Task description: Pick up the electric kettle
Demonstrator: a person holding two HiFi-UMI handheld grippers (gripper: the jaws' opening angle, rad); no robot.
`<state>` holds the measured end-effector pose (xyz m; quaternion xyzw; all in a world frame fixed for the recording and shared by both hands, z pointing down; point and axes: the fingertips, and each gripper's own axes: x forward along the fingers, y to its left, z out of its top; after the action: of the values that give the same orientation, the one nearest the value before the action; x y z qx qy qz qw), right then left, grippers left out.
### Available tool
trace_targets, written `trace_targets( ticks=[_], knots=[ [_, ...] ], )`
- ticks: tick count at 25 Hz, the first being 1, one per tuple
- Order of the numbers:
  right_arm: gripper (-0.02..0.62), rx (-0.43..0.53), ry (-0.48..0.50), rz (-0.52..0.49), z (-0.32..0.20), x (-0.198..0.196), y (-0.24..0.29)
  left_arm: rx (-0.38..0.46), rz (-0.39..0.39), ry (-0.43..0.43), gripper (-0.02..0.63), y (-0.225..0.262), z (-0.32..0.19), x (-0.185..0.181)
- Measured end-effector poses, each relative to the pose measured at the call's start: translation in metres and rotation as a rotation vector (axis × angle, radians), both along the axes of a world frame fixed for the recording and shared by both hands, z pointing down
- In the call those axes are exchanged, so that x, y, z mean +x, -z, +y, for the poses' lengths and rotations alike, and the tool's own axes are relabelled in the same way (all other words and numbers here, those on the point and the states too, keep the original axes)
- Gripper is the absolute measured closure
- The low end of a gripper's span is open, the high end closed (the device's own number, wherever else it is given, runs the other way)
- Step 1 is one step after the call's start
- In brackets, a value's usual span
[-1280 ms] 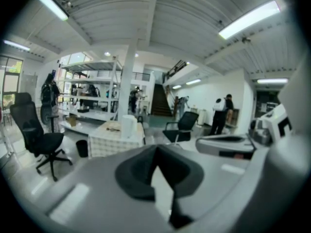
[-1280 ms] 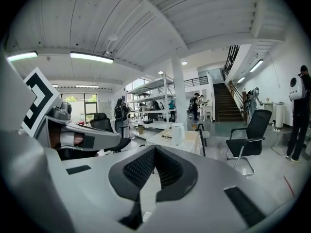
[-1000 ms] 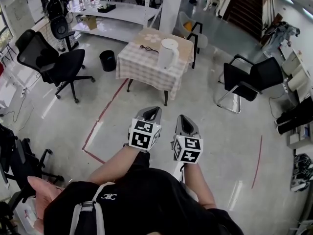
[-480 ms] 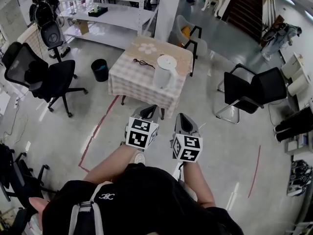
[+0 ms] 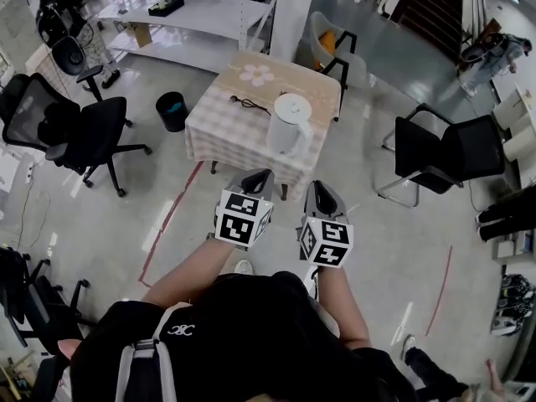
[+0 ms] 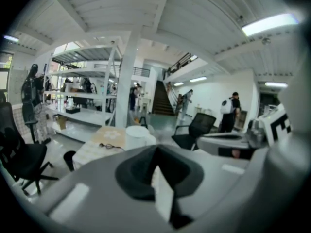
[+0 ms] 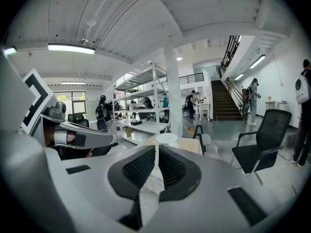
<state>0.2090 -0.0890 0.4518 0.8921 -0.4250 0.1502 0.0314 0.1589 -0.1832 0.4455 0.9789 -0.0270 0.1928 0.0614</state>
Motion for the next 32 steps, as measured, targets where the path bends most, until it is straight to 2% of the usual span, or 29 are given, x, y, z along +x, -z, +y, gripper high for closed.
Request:
trace_targets(
  ticks=[5,8,13,17,25,32],
  knots=[
    [0.592,0.008,0.007,-0.014,-0.003,0.030,-0.009,-0.007,-0.036,0.030,0.606,-0.014,-0.003,0.012],
    [0.520,-0.001,0.073,-0.024,-0.016,0.054,-0.019,-0.014,-0.031,0.082,0.606,-0.017,-0.011,0.024],
    [0.517,-0.086,0.192,-0.065,-0.035,0.094,-0.042,-0.020,-0.023,0.174,0.606,-0.015,-0.016,0.056],
    [0.508,-0.126,0.246,-0.096,-0.043,0.121,-0.058,-0.023,-0.016,0.229,0.606,-0.008,-0.014,0.076],
    [0.439,-0.206,0.348,-0.161,-0.080,0.165,-0.112,-0.039,-0.067,0.379,0.606,-0.025,-0.021,0.084],
    [0.417,-0.264,0.445,-0.178,-0.113,0.180,-0.148,-0.046,-0.125,0.509,0.606,-0.040,-0.031,0.065]
  ],
)
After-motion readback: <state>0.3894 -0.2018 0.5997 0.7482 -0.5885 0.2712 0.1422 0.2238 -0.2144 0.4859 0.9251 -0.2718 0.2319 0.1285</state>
